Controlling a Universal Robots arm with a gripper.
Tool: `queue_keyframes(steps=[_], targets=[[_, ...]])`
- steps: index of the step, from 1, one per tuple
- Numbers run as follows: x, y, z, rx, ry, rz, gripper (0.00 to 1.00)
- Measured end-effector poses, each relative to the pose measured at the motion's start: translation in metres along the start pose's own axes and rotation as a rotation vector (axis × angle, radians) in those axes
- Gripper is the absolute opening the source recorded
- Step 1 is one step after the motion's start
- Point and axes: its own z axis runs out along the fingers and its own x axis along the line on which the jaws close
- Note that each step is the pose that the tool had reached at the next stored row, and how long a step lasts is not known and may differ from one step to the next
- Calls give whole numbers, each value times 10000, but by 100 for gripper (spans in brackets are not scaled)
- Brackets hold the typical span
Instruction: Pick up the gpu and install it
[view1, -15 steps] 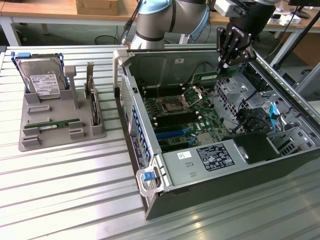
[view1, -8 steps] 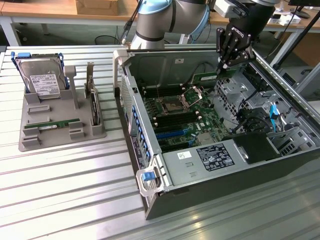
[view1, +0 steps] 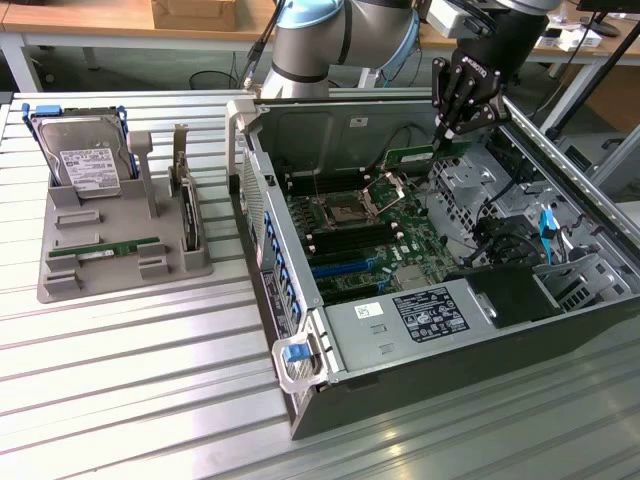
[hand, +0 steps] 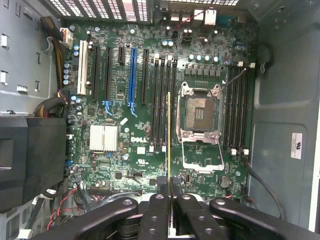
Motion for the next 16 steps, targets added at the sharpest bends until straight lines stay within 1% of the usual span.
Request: queue_keyframes(steps=[16], targets=[[0,-2,43,0,0,0,13]])
